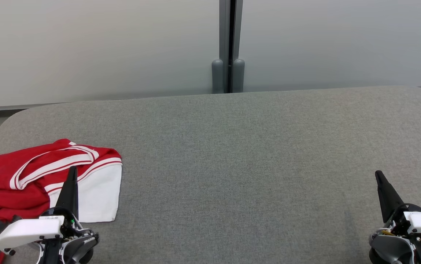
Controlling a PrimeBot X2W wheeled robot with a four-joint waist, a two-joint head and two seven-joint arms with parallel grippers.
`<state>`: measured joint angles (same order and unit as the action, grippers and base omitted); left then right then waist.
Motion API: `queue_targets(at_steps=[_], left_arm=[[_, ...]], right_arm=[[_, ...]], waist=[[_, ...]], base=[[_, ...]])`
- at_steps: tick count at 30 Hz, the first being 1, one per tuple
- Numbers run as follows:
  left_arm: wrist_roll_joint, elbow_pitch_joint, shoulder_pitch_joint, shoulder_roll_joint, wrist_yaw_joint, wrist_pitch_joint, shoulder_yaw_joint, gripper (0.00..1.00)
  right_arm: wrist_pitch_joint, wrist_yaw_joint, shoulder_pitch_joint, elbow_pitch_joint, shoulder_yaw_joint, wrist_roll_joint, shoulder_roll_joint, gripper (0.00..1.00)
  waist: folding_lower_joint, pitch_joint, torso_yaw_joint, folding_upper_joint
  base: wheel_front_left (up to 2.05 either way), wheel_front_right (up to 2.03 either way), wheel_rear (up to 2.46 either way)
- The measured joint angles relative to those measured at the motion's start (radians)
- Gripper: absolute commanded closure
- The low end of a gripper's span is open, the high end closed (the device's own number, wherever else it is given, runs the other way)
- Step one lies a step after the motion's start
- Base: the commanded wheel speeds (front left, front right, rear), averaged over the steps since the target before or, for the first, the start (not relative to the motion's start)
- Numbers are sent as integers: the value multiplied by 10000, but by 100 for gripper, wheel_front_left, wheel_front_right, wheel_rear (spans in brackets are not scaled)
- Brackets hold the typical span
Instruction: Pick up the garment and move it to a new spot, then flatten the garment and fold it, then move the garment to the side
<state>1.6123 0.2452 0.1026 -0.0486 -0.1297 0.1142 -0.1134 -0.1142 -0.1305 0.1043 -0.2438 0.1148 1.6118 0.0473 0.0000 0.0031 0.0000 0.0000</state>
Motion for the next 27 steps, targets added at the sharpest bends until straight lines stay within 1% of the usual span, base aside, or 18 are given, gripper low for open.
queue_targets(at_steps=[12,13,19,27], left_arm=[[2,0,0,2,0,0,0,100],[0,25,-16,4,2,-2,4,0],[0,464,-610,199,4,-48,61,0],[-159,144,-627,207,4,-456,261,0]], right_arm=[[0,0,0,0,0,0,0,100],[2,0,-19,-25,0,0,-8,0],[17,19,-506,-443,-65,0,-213,0],[408,40,-453,-165,-531,-82,-207,0]], waist=[[0,0,0,0],[0,0,0,0],[0,4,2,0],[0,3,11,0]], base=[[0,0,0],[0,0,0],[0,0,0],[0,0,0]])
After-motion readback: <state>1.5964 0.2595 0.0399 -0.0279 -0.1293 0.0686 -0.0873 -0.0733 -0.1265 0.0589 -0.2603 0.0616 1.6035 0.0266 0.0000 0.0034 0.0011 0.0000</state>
